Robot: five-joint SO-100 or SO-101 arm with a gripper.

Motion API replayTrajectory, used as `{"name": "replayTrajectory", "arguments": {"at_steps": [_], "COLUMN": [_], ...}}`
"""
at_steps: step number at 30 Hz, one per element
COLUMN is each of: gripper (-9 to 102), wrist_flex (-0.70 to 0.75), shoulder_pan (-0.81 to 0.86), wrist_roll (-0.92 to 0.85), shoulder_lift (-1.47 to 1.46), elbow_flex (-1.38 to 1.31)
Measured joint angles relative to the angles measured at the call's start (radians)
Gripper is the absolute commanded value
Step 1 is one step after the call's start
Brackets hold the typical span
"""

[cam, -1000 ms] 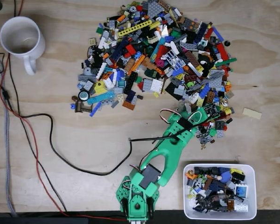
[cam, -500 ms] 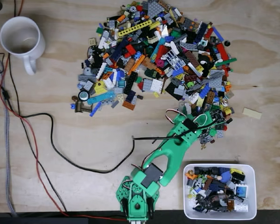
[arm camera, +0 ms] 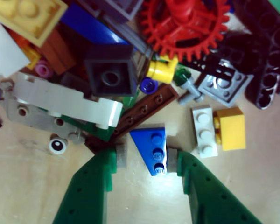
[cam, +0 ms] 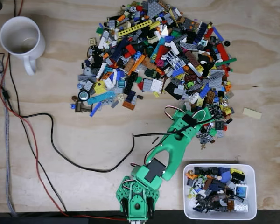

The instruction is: Find the closest Lego and put it in the bin.

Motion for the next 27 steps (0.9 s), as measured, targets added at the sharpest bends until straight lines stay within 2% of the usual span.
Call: {"name": "replayTrajectory", "arguments": {"at_steps": [5, 15, 22, 27], "gripper": [6, 4, 5, 4], "wrist_flex": [0.000, 0.012, 0.112, 0.250], "shoulder_pan": [0.003, -0.008, -0.043, -0.044], "wrist_roll": [0.000, 0.000, 0.021, 0.021], "shoulder_lift": [-0.037, -0.020, 0.011, 0.089], "elbow_flex": [-0.040, -0.038, -0.057, -0.169]}}
